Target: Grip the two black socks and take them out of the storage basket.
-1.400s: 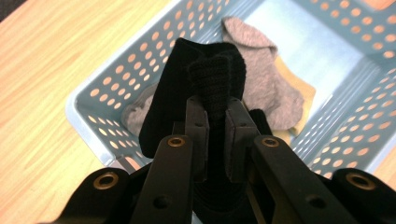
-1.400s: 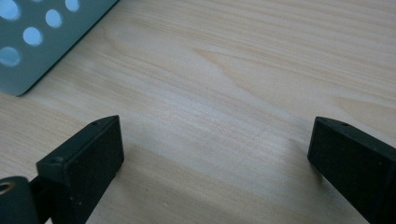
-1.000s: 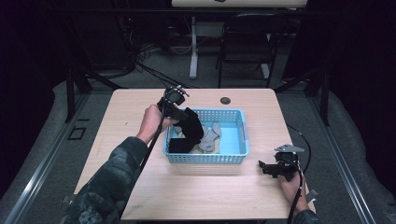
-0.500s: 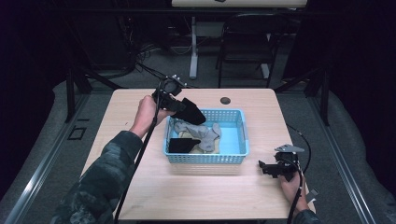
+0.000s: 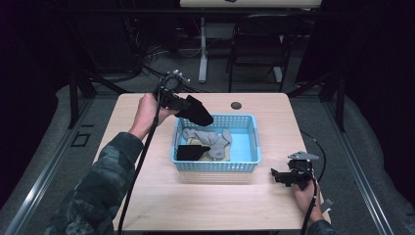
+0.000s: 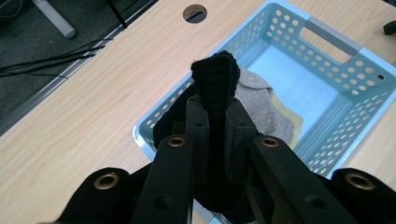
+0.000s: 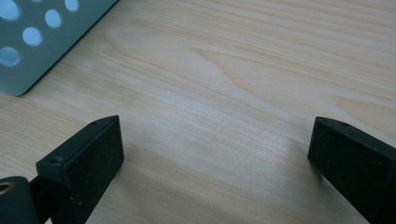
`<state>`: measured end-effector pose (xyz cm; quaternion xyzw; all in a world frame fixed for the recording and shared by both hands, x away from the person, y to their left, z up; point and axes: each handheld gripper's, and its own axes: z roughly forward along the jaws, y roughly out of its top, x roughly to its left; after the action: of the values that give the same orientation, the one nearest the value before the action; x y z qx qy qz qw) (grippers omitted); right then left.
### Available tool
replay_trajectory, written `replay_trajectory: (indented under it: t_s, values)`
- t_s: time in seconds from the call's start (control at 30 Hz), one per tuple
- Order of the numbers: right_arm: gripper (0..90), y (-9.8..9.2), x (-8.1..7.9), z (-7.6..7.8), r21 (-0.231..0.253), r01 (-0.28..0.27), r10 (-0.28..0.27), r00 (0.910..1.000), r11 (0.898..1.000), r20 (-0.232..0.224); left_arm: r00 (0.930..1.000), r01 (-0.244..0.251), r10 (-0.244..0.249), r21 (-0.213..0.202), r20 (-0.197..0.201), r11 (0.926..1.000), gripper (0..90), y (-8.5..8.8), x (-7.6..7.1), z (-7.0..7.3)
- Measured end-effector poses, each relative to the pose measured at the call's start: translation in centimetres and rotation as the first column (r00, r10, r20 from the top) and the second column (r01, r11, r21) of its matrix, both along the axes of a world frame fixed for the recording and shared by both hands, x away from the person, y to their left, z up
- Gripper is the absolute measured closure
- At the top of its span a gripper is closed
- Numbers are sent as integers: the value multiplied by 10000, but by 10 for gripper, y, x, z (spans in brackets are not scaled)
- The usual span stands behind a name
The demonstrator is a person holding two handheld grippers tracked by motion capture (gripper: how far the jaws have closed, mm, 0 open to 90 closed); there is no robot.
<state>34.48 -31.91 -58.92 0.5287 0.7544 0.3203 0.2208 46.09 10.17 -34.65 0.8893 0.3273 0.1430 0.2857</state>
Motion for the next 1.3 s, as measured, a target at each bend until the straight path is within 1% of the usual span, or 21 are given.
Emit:
replay_trajectory:
  t_s: [0.17, 0.23, 0.27, 0.3, 0.43, 0.47, 0.53, 0.57, 0.6, 0.63, 0.67, 0.73, 0.9, 0.93, 1.03, 1.07, 1.1, 1.17, 1.2, 1.27, 1.3]
  values:
    - [28, 0, 0, 0, 23, -5, 5, 10000, 10000, 3, 9998, -104, 105, -102, 186, 9999, 827, 7, -2, 11]
    - [28, 0, 0, 0, 21, -7, 7, 10000, 10000, 4, 9997, -137, 140, -141, 219, 9998, 827, 12, -2, 16]
    - [28, 0, 0, 0, 23, -11, 11, 10000, 10000, 4, 9993, -199, 205, -182, 314, 9996, 827, 16, -3, 20]
    - [28, 0, 0, 0, 23, -11, 11, 10000, 10000, 4, 9993, -199, 205, -182, 314, 9996, 828, 16, -3, 20]
    - [28, 0, 0, 0, 17, -6, 6, 10000, 10000, 3, 9985, -358, 372, -351, 396, 9987, 827, 30, -5, 27]
    - [28, 0, 0, 0, 4, -12, 12, 10000, 10000, -5, 9975, -510, 531, -460, 456, 9976, 827, 39, -5, 30]
    - [28, 0, 0, 0, 25, -13, 13, 10000, 10000, 1, 9963, -666, 697, -604, 500, 9959, 828, 49, -5, 33]
    - [28, 0, 0, 0, 25, -13, 13, 10000, 10000, 1, 9963, -666, 697, -604, 500, 9959, 827, 49, -5, 33]
    - [28, 0, 0, 0, 21, -8, 8, 10000, 10000, 4, 9952, -793, 829, -671, 516, 9946, 827, 57, -6, 36]
    - [28, 0, 0, 0, 21, -8, 8, 10000, 10000, 4, 9952, -793, 829, -671, 516, 9946, 828, 57, -6, 36]
    - [28, 0, 0, 0, 17, -7, 7, 10000, 10000, 1, 9934, -952, 998, -791, 559, 9923, 827, 66, -7, 38]
    - [28, 0, 0, 0, 27, -9, 9, 10000, 10000, 6, 9919, -1076, 1127, -851, 577, 9905, 828, 75, -8, 40]
    - [28, 0, 0, 0, 27, -7, 7, 10000, 10000, 5, 9868, -1419, 1474, -816, 665, 9865, 827, 91, -11, 42]
    - [28, 0, 0, 0, 18, -6, 6, 10000, 10000, 5, 9859, -1463, 1508, -644, 721, 9872, 827, 94, -11, 42]
    - [28, 0, 0, 0, 19, -7, 7, 10000, 10000, 6, 9837, -1589, 1625, -506, 770, 9860, 827, 100, -13, 42]
    - [28, 0, 0, 0, 21, -6, 6, 10000, 10000, 4, 9807, -1751, 1789, -527, 790, 9831, 827, 107, -14, 41]
    - [29, 0, 0, 0, -1, -7, 7, 10000, 10000, -6, 9792, -1818, 1849, -437, 830, 9824, 827, 110, -15, 41]
    - [28, 0, 0, 0, 23, -10, 10, 10000, 10000, 4, 9779, -1901, 1934, -466, 798, 9807, 827, 114, -16, 40]
    - [29, 0, 0, 0, 9, -4, 4, 10000, 10000, -1, 9749, -2035, 2063, -407, 832, 9782, 827, 122, -17, 39]
    - [28, 0, 0, 0, 18, -4, 4, 10000, 10000, 7, 9728, -2143, 2170, -413, 811, 9759, 827, 129, -18, 37]
    - [28, 0, 0, 0, 18, -4, 4, 10000, 10000, 7, 9728, -2143, 2170, -413, 811, 9759, 827, 129, -18, 37]
